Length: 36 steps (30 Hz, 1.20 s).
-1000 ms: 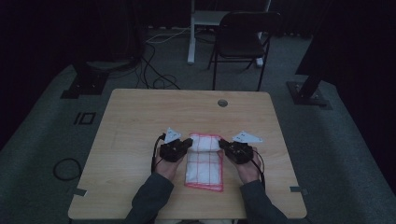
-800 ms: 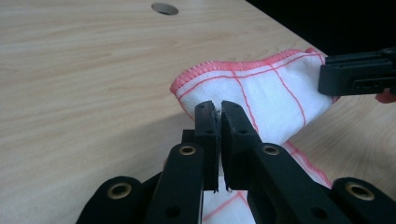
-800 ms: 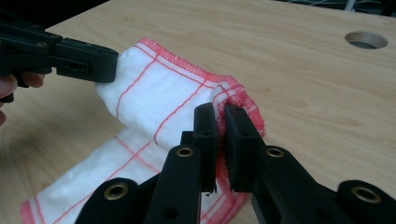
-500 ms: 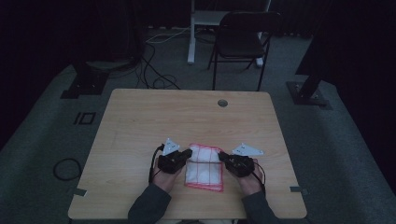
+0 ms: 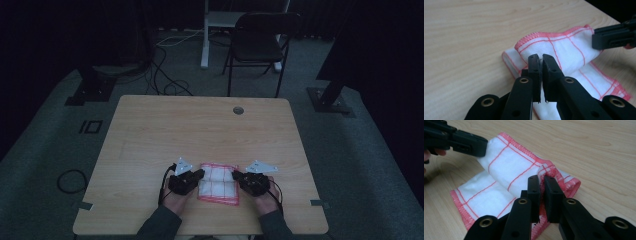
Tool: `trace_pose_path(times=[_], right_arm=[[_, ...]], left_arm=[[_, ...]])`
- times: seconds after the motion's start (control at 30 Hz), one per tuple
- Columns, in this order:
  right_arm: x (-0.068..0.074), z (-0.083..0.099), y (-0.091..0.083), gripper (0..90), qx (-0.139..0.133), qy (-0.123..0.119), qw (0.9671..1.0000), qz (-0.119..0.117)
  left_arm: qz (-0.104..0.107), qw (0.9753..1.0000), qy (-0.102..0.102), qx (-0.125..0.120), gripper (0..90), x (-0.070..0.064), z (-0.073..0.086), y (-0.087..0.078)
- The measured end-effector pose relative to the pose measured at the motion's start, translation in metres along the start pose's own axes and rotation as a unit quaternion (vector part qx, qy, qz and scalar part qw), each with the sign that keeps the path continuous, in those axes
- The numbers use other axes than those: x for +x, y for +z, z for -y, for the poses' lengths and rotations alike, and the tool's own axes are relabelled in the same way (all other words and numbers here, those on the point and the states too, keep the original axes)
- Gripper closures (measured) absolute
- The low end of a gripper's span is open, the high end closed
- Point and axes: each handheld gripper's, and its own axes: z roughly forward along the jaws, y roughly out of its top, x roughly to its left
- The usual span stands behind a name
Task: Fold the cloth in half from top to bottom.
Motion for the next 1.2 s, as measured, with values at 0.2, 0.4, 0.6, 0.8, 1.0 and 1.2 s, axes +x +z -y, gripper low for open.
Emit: trace_pose_path(times=[0.2, 0.4, 0.6, 0.8, 1.0, 1.2], right_arm=[[0.000, 0.004, 0.002, 84.1, 0.007, 0.007, 0.9999, -0.002], [0.000, 0.004, 0.002, 84.1, 0.007, 0.007, 1.0000, -0.001], [0.000, 0.004, 0.002, 83.7, 0.006, 0.008, 1.0000, 0.000], [-0.003, 0.004, 0.002, 82.6, 0.006, 0.010, 0.9999, 0.002], [-0.002, 0.004, 0.001, 82.6, 0.005, 0.009, 0.9999, 0.002], [-0.002, 0.004, 0.001, 80.5, 0.005, 0.009, 0.9999, 0.005]], left_arm=[[-0.007, 0.9998, 0.011, 0.012, 79.5, -0.001, 0.008, 0.001], [-0.019, 0.9996, 0.002, -0.022, 70.2, 0.010, -0.008, -0.007], [-0.033, 0.9992, -0.001, -0.024, 67.2, 0.024, -0.030, 0.007], [-0.057, 0.9982, -0.017, -0.001, 66.0, 0.037, -0.038, 0.028], [-0.060, 0.9979, -0.009, 0.021, 65.4, 0.036, -0.034, 0.036], [-0.055, 0.9981, -0.001, 0.028, 64.9, 0.028, -0.027, 0.035]])
